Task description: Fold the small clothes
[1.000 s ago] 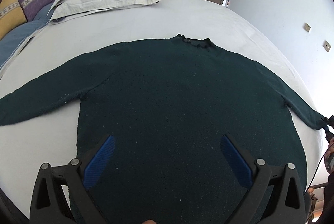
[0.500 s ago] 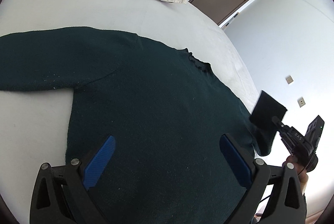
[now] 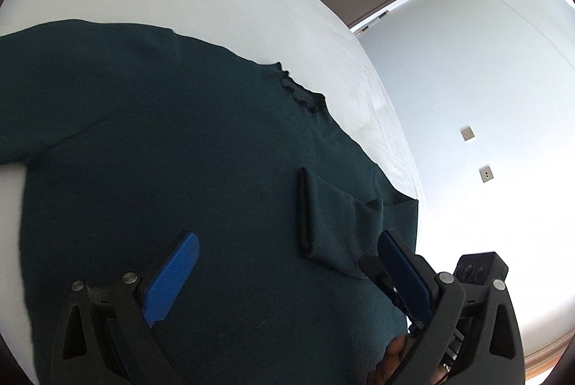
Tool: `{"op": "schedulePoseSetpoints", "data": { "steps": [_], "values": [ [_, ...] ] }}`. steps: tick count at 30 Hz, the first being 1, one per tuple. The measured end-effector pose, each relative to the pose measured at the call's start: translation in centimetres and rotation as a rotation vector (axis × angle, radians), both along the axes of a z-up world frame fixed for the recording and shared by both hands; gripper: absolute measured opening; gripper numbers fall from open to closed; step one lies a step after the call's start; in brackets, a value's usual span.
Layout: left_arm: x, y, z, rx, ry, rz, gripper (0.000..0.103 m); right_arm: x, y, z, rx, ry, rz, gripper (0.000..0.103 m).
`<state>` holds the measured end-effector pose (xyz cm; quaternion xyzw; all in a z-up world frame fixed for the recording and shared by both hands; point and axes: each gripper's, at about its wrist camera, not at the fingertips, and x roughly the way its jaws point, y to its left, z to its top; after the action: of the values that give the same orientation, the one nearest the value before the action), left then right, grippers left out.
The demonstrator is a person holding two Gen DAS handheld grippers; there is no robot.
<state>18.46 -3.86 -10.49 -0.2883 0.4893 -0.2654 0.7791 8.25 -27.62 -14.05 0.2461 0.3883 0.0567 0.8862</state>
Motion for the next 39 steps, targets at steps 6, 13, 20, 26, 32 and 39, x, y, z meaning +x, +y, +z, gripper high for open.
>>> {"op": "schedulePoseSetpoints", "data": {
  "steps": [6,13,20,26,32,39],
  "values": [
    [3.4,-8.1,-1.3,0.093,0.040,-0.133,0.064,-4.0,-5.8,2.1,0.078,-0.065,-0.126,0.064],
    [5.9,-11.7,-2.7,0.263,0.018,-0.155,0.013,-6.1,-13.8,5.4,0.012,-0.089,-0.261,0.063],
    [4.1,-10.0,-0.1,0.281,-0.173,-0.112,0.009,-5.9,-21.8,5.3,0.017,-0.043,-0.394,0.060],
    [2.8,-8.0,1.1,0.292,-0.373,-0.033,0.009,-1.3,-25.6,4.1,0.001,0.020,-0.396,0.054],
    [2.3,-5.9,0.8,0.318,-0.419,0.085,0.009,3.7,-26.7,2.4,-0.013,0.074,-0.359,0.054],
    [4.0,-5.2,-0.7,0.349,-0.359,0.091,0.009,6.1,-26.4,1.4,-0.042,0.107,-0.338,0.049]
  ]
}}
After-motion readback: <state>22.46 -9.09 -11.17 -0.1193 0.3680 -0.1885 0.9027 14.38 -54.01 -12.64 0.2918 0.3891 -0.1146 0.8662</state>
